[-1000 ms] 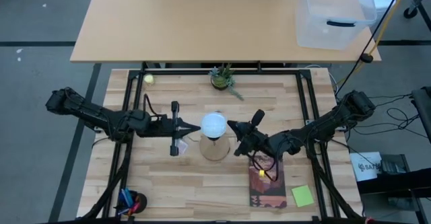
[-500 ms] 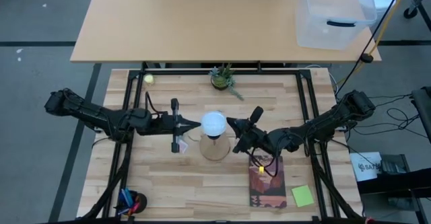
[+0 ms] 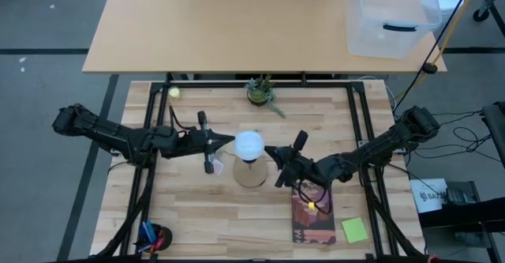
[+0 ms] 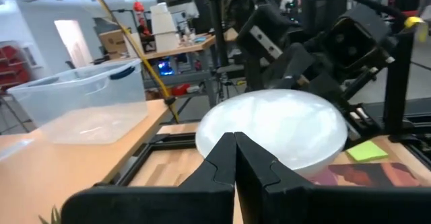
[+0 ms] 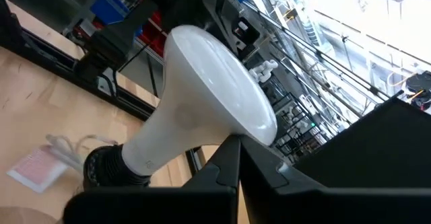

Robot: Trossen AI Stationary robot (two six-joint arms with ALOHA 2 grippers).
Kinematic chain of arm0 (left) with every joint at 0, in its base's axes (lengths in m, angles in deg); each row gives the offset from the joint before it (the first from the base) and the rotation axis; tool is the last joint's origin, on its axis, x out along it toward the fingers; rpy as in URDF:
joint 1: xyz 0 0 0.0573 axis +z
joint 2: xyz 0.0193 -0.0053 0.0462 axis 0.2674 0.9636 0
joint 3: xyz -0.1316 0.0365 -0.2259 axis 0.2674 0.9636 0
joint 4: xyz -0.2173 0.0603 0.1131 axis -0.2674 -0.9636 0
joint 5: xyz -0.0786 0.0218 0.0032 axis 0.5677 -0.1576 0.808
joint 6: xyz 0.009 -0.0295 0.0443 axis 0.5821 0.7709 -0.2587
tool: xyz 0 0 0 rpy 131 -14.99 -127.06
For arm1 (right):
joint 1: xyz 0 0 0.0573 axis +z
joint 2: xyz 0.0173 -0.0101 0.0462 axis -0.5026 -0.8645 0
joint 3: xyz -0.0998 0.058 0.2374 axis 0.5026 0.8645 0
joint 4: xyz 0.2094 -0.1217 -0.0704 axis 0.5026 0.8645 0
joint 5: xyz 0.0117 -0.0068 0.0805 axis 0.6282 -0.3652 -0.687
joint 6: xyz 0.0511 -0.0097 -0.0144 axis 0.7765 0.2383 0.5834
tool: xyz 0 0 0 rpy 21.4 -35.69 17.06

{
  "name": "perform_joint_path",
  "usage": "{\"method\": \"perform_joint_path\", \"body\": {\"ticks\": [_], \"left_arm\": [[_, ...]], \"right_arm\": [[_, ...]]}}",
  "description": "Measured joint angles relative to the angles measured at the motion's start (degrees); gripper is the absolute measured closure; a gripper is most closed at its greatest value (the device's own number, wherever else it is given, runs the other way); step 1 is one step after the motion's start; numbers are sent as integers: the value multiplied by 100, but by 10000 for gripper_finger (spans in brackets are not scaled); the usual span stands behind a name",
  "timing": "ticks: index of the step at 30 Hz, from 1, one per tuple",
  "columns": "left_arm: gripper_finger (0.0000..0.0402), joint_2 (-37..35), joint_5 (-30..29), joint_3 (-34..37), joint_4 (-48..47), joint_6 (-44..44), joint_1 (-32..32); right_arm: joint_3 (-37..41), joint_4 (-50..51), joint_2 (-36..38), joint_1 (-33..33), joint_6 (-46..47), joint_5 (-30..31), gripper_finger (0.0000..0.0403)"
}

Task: Screw lightbulb
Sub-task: Insert the white lightbulb into the silver lamp

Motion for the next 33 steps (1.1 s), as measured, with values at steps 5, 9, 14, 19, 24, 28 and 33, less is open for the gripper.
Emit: {"method": "perform_joint_path", "body": {"ticks": [5, 9, 14, 19, 24, 28, 33], "left_arm": [[401, 7, -142, 0, 25, -19, -2], [401, 8, -162, 4, 107, -55, -22], [401, -109, -160, 4, 144, -346, -154], [401, -162, -158, 4, 160, -348, -155], [401, -162, 163, 4, 146, -326, -248], [401, -162, 331, 4, 146, -444, -441], [401, -162, 492, 4, 136, -792, -657]], "right_arm": [[-2, -25, 0, 119, 0, 1, 403], [-2, -7, 0, 210, 39, 162, 403], [-7, 235, 0, 308, 323, 176, 403], [-7, 225, 0, 308, 381, 180, 403], [-7, -99, 0, 114, 149, 253, 403], [-7, -93, 0, -62, 98, 213, 403], [-7, -90, 0, -181, 87, 195, 403]]}}
